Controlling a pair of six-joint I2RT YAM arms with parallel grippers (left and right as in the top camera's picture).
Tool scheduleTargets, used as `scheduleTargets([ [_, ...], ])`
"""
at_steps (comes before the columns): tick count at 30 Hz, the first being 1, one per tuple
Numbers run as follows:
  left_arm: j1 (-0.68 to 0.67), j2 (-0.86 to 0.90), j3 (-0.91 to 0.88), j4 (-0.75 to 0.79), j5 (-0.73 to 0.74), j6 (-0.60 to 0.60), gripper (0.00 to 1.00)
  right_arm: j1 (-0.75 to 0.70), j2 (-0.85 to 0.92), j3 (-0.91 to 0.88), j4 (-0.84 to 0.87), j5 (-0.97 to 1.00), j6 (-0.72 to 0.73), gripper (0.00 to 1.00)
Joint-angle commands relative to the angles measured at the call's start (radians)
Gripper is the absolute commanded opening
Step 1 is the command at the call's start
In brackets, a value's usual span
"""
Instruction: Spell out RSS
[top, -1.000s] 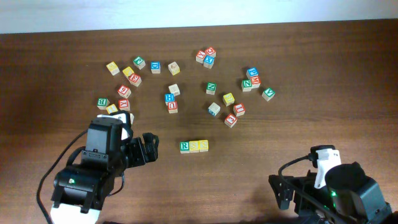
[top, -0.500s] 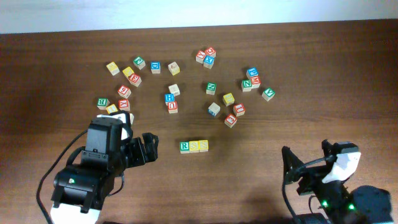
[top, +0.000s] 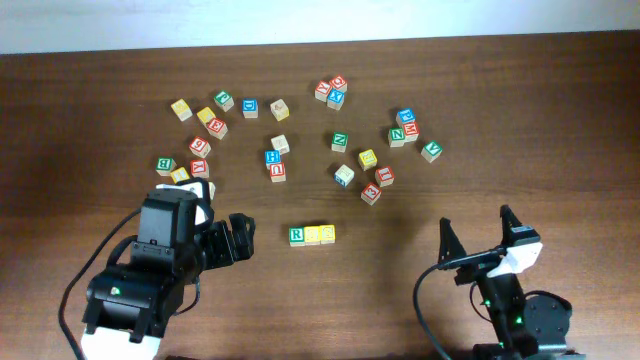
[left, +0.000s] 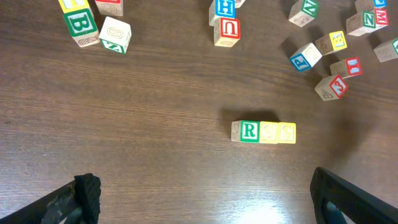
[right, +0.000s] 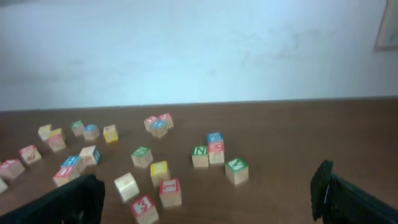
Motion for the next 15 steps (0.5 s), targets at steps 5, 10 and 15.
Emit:
scheduleTargets([
  [5,0.003,-0.002,0.010,0.002,-0.011,0.009,0.99,-0.008,-0.013,-0.123,0.162,0.000,-0.119,0.98],
  [10,0.003,-0.002,0.010,0.002,-0.011,0.009,0.99,-0.008,-0.013,-0.123,0.120,0.102,-0.119,0.98],
  [15,0.003,-0.002,0.010,0.002,-0.011,0.009,0.99,-0.008,-0.013,-0.123,0.057,0.181,-0.119,0.98],
])
